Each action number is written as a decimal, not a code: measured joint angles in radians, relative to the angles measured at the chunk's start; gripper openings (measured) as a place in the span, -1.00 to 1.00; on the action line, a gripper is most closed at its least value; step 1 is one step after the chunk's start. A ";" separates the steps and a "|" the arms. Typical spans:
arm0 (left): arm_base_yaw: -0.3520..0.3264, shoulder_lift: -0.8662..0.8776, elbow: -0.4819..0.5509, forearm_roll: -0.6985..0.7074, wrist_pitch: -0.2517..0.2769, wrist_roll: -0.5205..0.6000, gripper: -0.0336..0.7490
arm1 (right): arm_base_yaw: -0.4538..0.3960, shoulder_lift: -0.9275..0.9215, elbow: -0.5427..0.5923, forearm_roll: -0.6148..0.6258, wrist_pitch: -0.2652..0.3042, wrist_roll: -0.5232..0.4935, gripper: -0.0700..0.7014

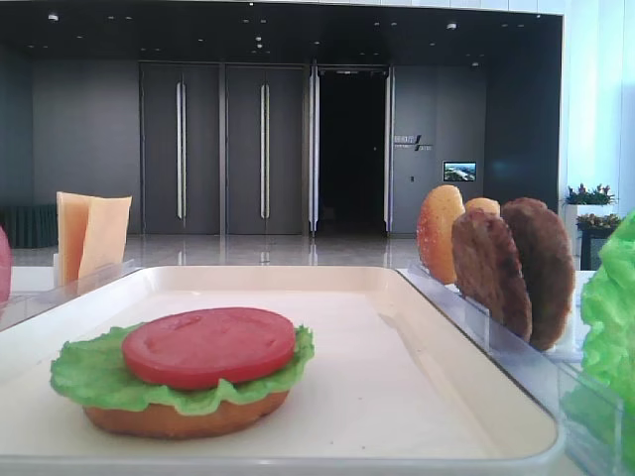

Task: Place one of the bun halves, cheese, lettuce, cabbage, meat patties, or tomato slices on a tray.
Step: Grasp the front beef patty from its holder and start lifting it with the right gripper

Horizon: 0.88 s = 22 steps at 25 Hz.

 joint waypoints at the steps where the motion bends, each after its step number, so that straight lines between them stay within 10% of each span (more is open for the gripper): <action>1: 0.000 0.000 0.000 0.000 0.000 0.000 -0.32 | 0.000 0.018 -0.022 0.000 -0.002 0.000 0.27; 22: 0.000 0.000 0.000 0.000 0.000 0.000 -0.33 | 0.000 1.037 -0.569 0.012 0.086 0.000 0.27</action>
